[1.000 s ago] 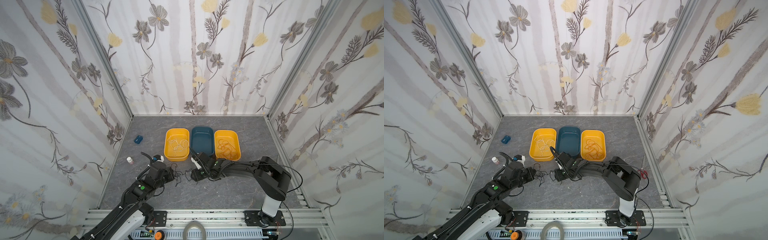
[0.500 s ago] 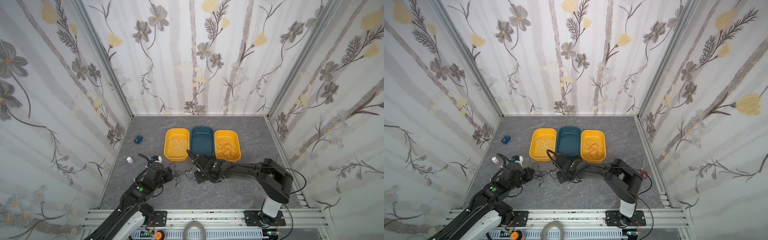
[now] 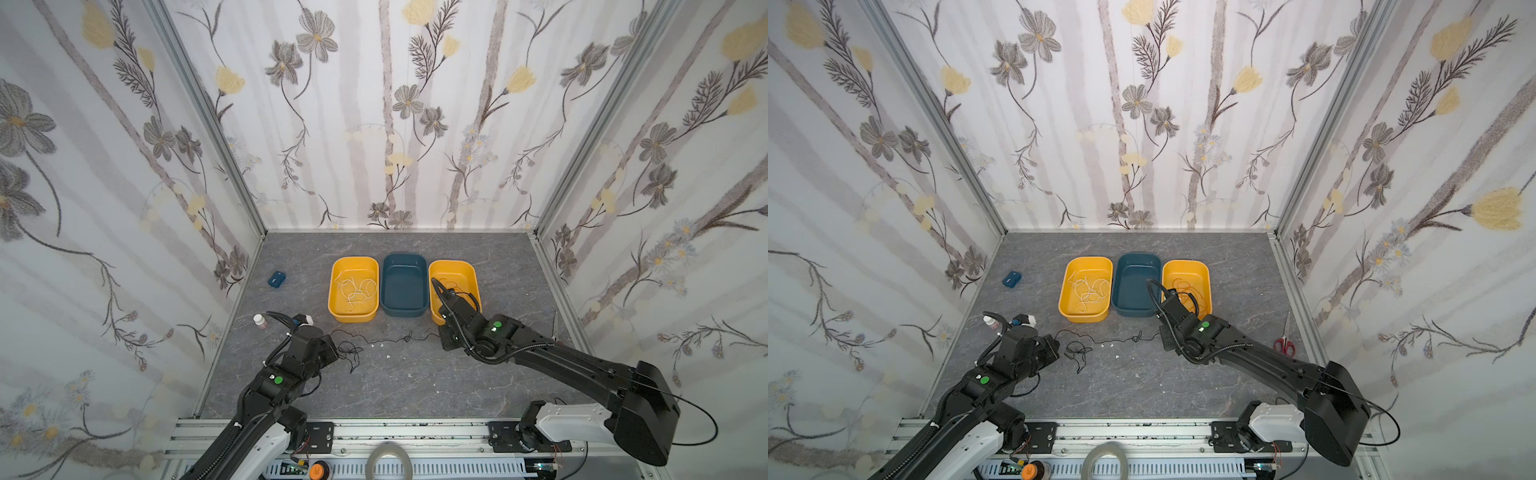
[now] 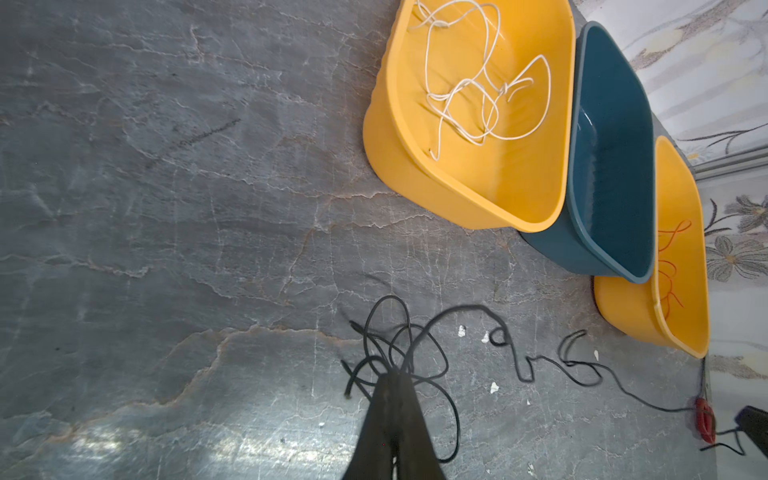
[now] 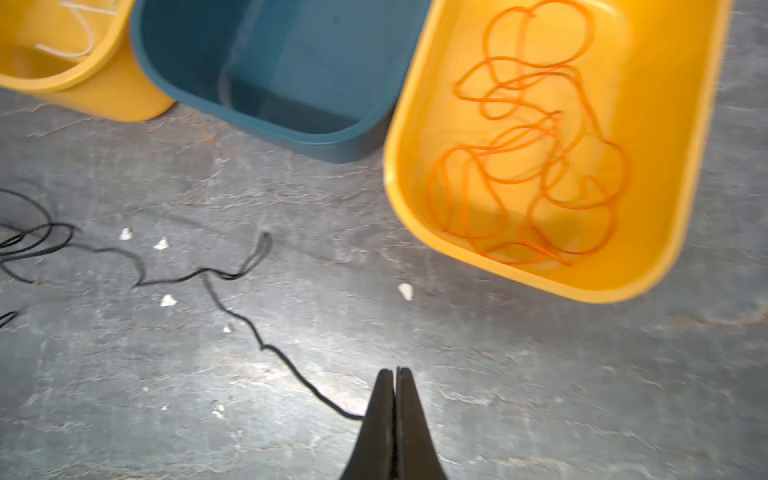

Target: Untangle the cables

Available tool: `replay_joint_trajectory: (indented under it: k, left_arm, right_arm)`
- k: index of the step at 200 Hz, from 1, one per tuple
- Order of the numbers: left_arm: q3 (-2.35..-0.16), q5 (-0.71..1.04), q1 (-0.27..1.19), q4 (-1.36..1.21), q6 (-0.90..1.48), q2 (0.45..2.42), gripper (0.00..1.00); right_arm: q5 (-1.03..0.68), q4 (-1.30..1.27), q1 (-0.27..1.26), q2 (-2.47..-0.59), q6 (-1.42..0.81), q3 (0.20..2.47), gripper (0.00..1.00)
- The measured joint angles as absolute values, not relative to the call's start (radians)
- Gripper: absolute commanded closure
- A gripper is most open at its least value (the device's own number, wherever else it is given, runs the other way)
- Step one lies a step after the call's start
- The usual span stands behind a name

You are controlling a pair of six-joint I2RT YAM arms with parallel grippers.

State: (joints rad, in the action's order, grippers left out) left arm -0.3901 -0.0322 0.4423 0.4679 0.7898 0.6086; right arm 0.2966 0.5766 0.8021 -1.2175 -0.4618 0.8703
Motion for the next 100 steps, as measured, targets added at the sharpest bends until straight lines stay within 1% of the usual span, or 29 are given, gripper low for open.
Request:
replay_joint_trajectory:
  k: [28, 42, 77, 100]
  left_arm:
    - [-0.39, -0.03, 0.435, 0.469, 0.789, 0.606, 1.0]
    - [-0.389, -0.007, 0.435, 0.452, 0.788, 0.607, 1.0]
    - [-0.4, 0.125, 0.435, 0.362, 0.753, 0.649, 1.0]
    - [-0.446, 0.162, 0.439, 0.347, 0.72, 0.702, 1.0]
  right_arm:
    - [0.327, 0.634, 0.678, -1.084, -0.438, 0.857, 1.0]
    - [0.326, 0.657, 0.641, -1.03, -0.423, 0.855, 1.0]
    - [0.251, 0.664, 0.62, -0.968, -0.397, 0.87, 1.0]
    - [0.173, 0.657, 0.618, -0.956, -0.384, 0.902, 1.0]
